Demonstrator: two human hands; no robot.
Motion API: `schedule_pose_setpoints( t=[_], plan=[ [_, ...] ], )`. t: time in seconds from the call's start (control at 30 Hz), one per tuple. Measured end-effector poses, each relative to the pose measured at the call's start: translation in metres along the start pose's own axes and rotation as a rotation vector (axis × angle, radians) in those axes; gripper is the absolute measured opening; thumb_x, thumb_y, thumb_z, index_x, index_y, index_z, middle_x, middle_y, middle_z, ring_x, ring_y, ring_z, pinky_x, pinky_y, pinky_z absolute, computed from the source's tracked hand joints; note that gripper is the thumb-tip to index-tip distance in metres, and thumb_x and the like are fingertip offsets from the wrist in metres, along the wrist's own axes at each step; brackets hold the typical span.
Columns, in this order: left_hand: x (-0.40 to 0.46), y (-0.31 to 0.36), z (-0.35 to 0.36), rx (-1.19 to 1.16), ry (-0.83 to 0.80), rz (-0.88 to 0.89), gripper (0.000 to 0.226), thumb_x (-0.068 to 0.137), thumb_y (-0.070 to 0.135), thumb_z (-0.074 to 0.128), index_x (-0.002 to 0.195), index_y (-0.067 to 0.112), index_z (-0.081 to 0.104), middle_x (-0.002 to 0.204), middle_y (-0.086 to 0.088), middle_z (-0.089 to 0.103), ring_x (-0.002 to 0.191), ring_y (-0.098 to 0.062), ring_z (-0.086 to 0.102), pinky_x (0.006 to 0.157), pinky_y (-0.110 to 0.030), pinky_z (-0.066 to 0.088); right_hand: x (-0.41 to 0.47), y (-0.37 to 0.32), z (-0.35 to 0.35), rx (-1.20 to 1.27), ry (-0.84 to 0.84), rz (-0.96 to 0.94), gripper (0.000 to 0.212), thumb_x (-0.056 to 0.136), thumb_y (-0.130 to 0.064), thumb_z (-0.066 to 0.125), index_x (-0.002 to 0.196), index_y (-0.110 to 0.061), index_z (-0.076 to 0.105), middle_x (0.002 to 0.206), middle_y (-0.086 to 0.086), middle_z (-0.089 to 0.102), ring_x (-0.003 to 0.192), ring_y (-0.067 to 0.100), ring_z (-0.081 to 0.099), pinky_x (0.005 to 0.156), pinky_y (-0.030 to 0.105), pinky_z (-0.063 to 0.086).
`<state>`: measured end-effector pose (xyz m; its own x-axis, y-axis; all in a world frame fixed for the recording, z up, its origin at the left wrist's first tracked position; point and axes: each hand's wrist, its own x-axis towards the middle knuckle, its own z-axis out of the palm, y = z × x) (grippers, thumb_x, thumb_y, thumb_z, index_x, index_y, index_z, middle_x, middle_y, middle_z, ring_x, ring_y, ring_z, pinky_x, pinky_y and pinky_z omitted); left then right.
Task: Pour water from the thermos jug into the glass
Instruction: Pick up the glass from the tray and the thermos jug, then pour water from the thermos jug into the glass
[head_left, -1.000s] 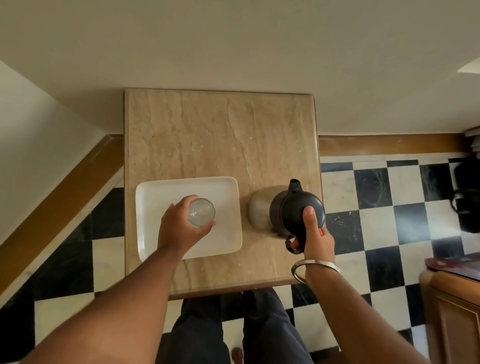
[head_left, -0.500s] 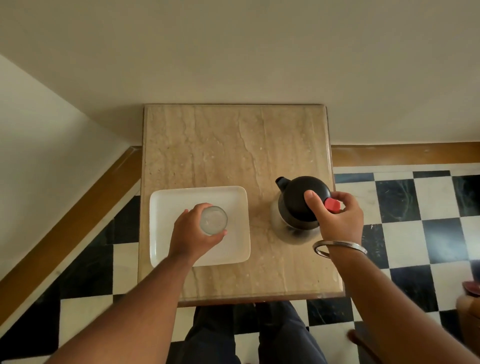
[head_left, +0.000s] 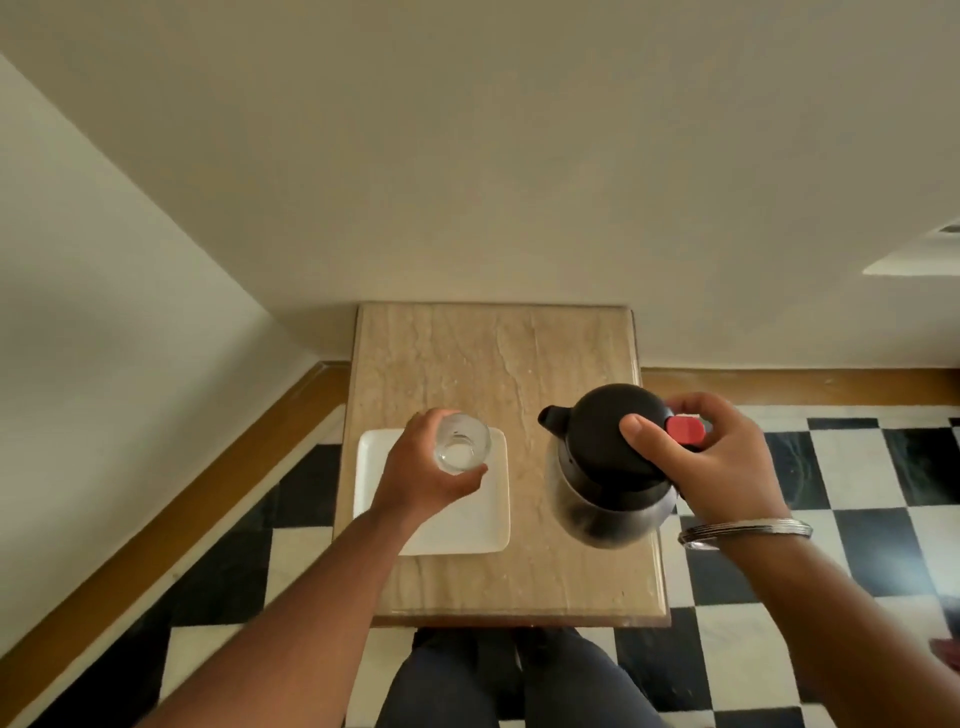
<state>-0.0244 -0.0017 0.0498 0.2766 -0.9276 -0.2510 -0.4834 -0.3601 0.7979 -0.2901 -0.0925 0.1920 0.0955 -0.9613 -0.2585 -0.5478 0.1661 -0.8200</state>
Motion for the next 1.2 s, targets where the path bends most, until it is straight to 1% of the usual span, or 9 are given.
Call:
schedule_pose_setpoints(
  t=[0.13,0.27,0.37,0.57,0.67,0.77,0.87,1.0,1.2],
  plan=[
    [-0.008,0.063,-0.047,0.048,0.03,0.06,0.074,0.059,0.055,0.084,0.115,0.049,0.036,0.107,0.024,0.054,0.095,0.0,0.058,0.07,-0.009,0.046,-0.019,-0.069,-0.033,0.024,0.021,-0.107,0.062,0.049,-0.073,0.074,0.09,-0.028,0.064,0.075,-0.004,0.07,0.064,0.007,0.068,0.05,0.016,0.049],
    [-0.02,0.118,-0.086,0.08,0.124,0.123,0.072,0.055,0.064,0.077,0.11,0.045,0.034,0.102,0.02,0.056,0.087,-0.005,0.061,0.061,-0.009,0.046,-0.029,-0.126,-0.056,0.048,0.042,-0.169,0.065,0.043,-0.077,0.074,0.086,-0.029,0.066,0.081,-0.001,0.071,0.072,0.014,0.068,0.057,0.027,0.052],
    [-0.024,0.149,-0.106,0.11,0.152,0.176,0.071,0.06,0.058,0.082,0.113,0.037,0.04,0.107,0.014,0.059,0.091,-0.01,0.062,0.062,-0.008,0.044,-0.03,-0.161,-0.069,0.014,0.051,-0.234,0.059,0.049,-0.075,0.077,0.084,-0.028,0.066,0.081,0.001,0.071,0.074,0.019,0.068,0.063,0.035,0.056],
    [-0.036,0.19,-0.128,0.022,0.226,0.294,0.072,0.067,0.046,0.087,0.125,0.03,0.049,0.117,0.017,0.059,0.107,-0.002,0.057,0.081,-0.009,0.042,-0.025,-0.212,-0.09,-0.122,0.003,-0.345,0.055,0.05,-0.075,0.077,0.08,-0.03,0.065,0.083,-0.006,0.067,0.073,0.011,0.063,0.054,0.025,0.045],
    [-0.037,0.208,-0.133,-0.029,0.259,0.336,0.074,0.068,0.043,0.088,0.13,0.029,0.05,0.118,0.015,0.061,0.11,-0.001,0.056,0.086,-0.007,0.04,-0.019,-0.234,-0.097,-0.218,-0.018,-0.378,0.053,0.052,-0.073,0.078,0.078,-0.03,0.064,0.086,-0.008,0.066,0.077,0.009,0.061,0.057,0.027,0.046],
    [-0.037,0.221,-0.136,-0.037,0.257,0.369,0.072,0.066,0.043,0.087,0.128,0.032,0.05,0.117,0.016,0.061,0.109,0.0,0.057,0.086,-0.006,0.041,-0.015,-0.255,-0.101,-0.29,-0.019,-0.428,0.062,0.04,-0.082,0.069,0.074,-0.03,0.064,0.089,-0.01,0.065,0.083,0.01,0.059,0.063,0.03,0.048],
    [-0.034,0.229,-0.138,-0.065,0.269,0.372,0.071,0.063,0.046,0.085,0.124,0.039,0.05,0.114,0.016,0.061,0.107,-0.002,0.058,0.085,-0.018,0.049,-0.012,-0.277,-0.105,-0.38,-0.012,-0.48,0.065,0.035,-0.086,0.064,0.071,-0.032,0.063,0.085,-0.015,0.064,0.08,0.008,0.059,0.061,0.029,0.047],
    [-0.029,0.238,-0.14,-0.093,0.274,0.381,0.069,0.061,0.052,0.083,0.121,0.045,0.048,0.113,0.016,0.062,0.109,-0.001,0.058,0.084,-0.005,0.04,-0.008,-0.308,-0.113,-0.506,0.002,-0.551,0.063,0.036,-0.087,0.062,0.071,-0.035,0.063,0.08,-0.018,0.062,0.073,0.004,0.058,0.06,0.028,0.047],
    [-0.019,0.254,-0.145,-0.122,0.254,0.416,0.072,0.062,0.057,0.081,0.125,0.043,0.049,0.113,0.015,0.062,0.111,-0.002,0.057,0.082,-0.003,0.039,-0.005,-0.353,-0.116,-0.735,-0.025,-0.657,0.075,0.035,-0.091,0.052,0.082,-0.033,0.059,0.086,-0.012,0.066,0.079,0.011,0.061,0.059,0.027,0.043]
  ],
)
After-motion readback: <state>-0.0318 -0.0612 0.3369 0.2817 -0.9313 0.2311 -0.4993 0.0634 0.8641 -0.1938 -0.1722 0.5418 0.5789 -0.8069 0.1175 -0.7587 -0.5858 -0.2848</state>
